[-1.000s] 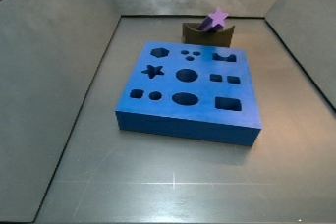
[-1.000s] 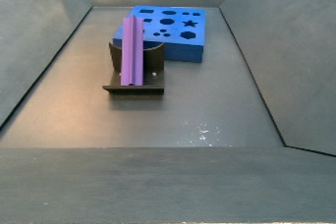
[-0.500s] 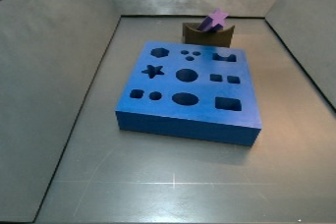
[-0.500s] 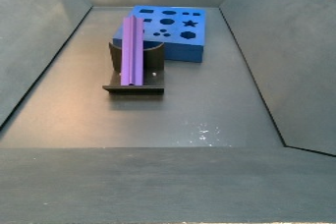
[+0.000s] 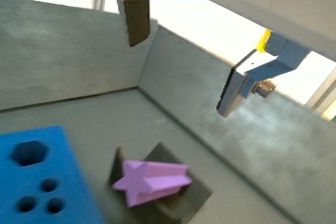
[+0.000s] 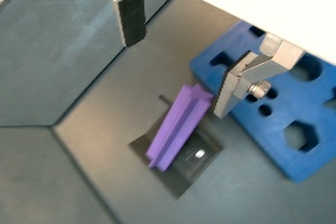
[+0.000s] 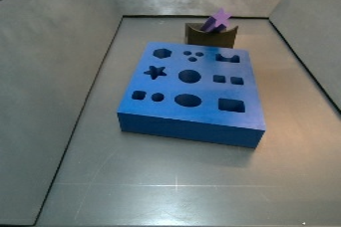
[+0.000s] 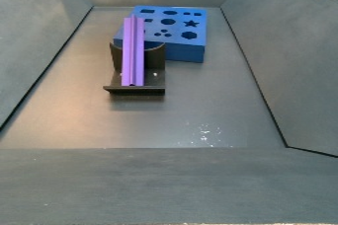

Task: Pick up the star object. Move up. Place the star object on the fixture. Regrasp the star object. Move to above the board. Insert the star object.
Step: Regrasp the star object.

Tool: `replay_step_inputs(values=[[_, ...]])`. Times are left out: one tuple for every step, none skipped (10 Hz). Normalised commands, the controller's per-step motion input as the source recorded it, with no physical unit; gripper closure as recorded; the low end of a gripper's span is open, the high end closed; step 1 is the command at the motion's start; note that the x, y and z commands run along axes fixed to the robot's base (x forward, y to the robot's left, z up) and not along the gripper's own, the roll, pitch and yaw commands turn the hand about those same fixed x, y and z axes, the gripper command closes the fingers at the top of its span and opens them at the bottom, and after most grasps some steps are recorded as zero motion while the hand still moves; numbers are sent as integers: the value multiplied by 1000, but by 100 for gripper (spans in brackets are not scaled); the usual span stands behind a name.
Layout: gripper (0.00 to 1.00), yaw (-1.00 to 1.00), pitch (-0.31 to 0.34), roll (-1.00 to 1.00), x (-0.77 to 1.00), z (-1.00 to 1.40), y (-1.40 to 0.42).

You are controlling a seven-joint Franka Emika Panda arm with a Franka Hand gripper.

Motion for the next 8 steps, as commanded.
replay_step_inputs(values=[[0,71,123,1000,98,-6,-41],[0,87,150,1000,103,-7,-44],[0,114,175,1000,106,-7,-46],[0,151,204,1000,107,-5,-50],[0,182,196,789,110,-7,-52],[0,201,175,605,111,-10,-53],[0,212,157,482,112,-9,-56],[0,226,107,257,103,2,-41]])
